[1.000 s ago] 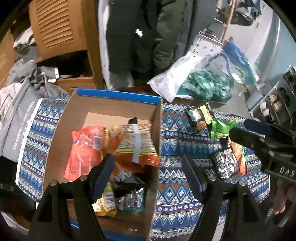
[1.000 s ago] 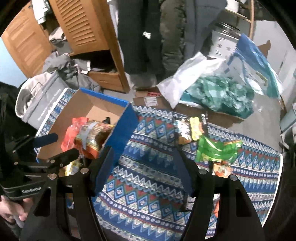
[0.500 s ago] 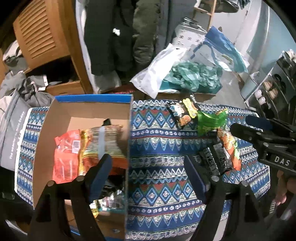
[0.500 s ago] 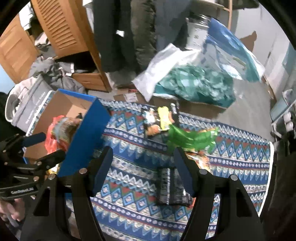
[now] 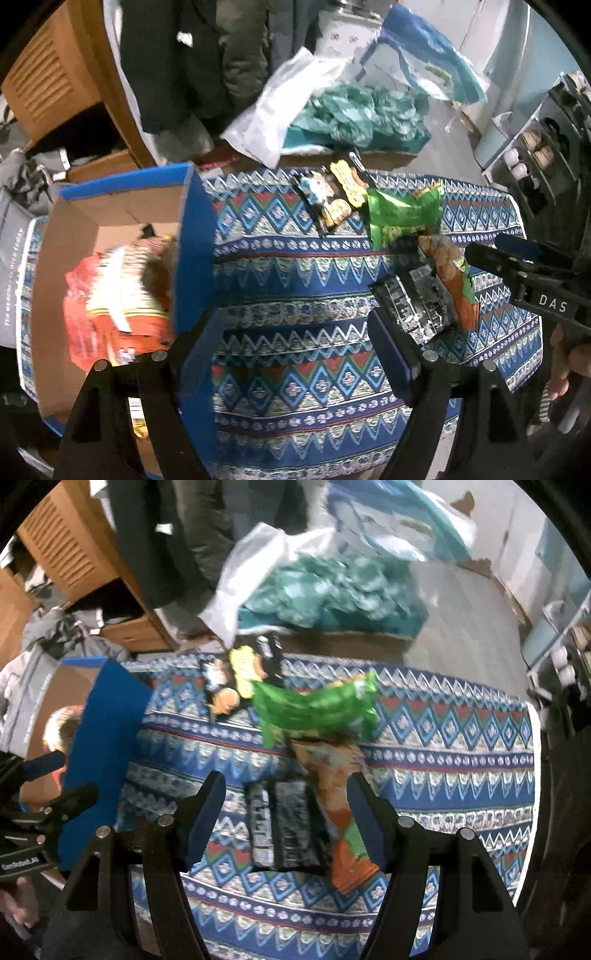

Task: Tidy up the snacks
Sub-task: 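Move both open tools back over the remaining snacks, then grasp the orange-green chip bag with the right tool while the left tool grasps the black bag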

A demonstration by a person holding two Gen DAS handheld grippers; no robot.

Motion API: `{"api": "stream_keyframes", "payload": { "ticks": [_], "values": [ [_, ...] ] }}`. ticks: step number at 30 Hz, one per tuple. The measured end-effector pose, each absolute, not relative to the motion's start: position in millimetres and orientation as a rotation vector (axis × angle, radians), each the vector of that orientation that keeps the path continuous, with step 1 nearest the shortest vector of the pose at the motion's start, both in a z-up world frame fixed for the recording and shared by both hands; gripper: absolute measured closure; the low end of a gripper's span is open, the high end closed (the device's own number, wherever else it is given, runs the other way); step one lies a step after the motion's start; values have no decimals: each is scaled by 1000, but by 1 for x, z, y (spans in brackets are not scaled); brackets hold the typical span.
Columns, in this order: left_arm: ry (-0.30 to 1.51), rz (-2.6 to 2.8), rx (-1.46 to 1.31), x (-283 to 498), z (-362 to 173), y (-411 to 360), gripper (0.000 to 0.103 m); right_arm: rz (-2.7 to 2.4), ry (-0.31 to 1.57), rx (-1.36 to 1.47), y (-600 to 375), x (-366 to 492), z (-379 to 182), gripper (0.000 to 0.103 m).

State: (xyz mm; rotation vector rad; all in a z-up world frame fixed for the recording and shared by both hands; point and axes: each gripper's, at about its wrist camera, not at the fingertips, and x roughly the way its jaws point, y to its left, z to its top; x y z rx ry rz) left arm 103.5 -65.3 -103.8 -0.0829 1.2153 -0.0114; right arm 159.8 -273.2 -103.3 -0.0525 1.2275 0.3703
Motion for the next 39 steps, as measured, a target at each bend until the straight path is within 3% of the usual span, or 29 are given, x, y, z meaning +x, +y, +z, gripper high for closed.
{"api": "stream_keyframes", "payload": {
  "ticks": [26,31,39],
  "values": [
    [1359,-46,-134,141,-180,-103,22,346,1393,-88,-306,175,-213,35],
    [1372,-42,-144,140,-183,-98,22,337,1449,-121,-290,163,-226,57],
    [1378,-41,-174,133,-182,-90,22,342,1484,1,-268,135,-226,65]
  ]
}}
